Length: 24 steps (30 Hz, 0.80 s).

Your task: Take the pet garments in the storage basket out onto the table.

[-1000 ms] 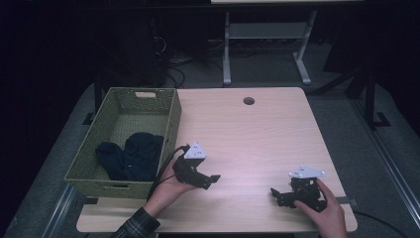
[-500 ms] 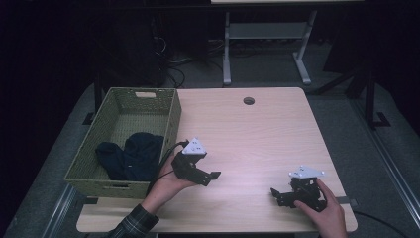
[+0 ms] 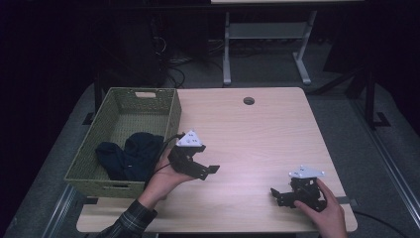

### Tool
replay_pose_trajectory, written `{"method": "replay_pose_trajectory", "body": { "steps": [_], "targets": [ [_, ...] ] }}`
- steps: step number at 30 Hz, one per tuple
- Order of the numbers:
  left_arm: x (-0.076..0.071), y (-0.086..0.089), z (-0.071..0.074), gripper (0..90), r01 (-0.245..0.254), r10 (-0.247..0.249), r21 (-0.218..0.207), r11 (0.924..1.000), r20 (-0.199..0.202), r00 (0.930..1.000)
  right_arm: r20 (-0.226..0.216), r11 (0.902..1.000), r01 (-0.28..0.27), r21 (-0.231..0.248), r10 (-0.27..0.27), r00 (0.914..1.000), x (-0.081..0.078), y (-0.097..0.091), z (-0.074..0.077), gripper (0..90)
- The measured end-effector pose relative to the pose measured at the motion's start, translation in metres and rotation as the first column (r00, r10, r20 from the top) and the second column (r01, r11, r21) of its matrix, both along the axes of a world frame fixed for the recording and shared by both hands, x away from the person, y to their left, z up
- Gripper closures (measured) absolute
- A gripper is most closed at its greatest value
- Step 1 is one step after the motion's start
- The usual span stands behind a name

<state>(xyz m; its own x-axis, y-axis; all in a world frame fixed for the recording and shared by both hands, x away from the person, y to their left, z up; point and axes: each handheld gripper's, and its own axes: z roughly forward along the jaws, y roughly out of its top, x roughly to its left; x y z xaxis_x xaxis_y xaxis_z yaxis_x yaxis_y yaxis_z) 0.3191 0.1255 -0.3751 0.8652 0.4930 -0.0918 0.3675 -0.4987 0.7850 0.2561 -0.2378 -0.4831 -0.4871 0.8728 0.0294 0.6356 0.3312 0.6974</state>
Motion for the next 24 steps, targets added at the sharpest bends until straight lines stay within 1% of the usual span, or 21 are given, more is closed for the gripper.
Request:
{"method": "replay_pose_trajectory", "body": {
  "steps": [2, 8, 9, 12, 13, 20, 24],
  "targets": [
    [0.001, 0.003, 0.004, 13.6, -0.005, 0.005, 0.000, 1.0000, -0.001, 1.0000, 0.000, 1.0000, 0.000, 0.000, 0.000, 1.0000, 0.000, 0.000, 0.000, 0.0],
    [0.002, 0.014, 0.016, 13.7, -0.030, 0.030, -0.027, 0.9992, 0.009, 0.9995, 0.000, 1.0000, -0.001, 0.000, 0.001, 1.0000, 0.000, 0.000, 0.000, 0.0],
    [0.002, 0.016, 0.018, 13.8, -0.033, 0.033, -0.024, 0.9992, 0.010, 0.9994, 0.000, 1.0000, -0.001, 0.000, 0.001, 1.0000, 0.000, 0.000, 0.000, 0.0],
    [0.002, 0.020, 0.020, 13.8, -0.039, 0.039, -0.030, 0.9988, 0.009, 0.9992, 0.000, 1.0000, -0.001, 0.000, 0.001, 1.0000, 0.000, 0.000, 0.000, 0.0],
    [0.003, 0.025, 0.022, 13.8, -0.049, 0.049, -0.027, 0.9984, 0.011, 0.9987, 0.000, 1.0000, -0.001, 0.000, 0.001, 1.0000, 0.000, 0.000, 0.000, 0.0],
    [0.005, 0.039, 0.029, 14.0, -0.074, 0.074, -0.036, 0.9966, 0.012, 0.9972, 0.000, 1.0000, -0.001, -0.001, 0.001, 1.0000, 0.000, 0.000, 0.000, 0.0],
    [0.006, 0.047, 0.031, 14.1, -0.087, 0.088, -0.034, 0.9956, 0.016, 0.9960, 0.000, 1.0000, -0.001, -0.001, 0.001, 1.0000, 0.000, 0.000, 0.000, 0.0]
  ]
}}
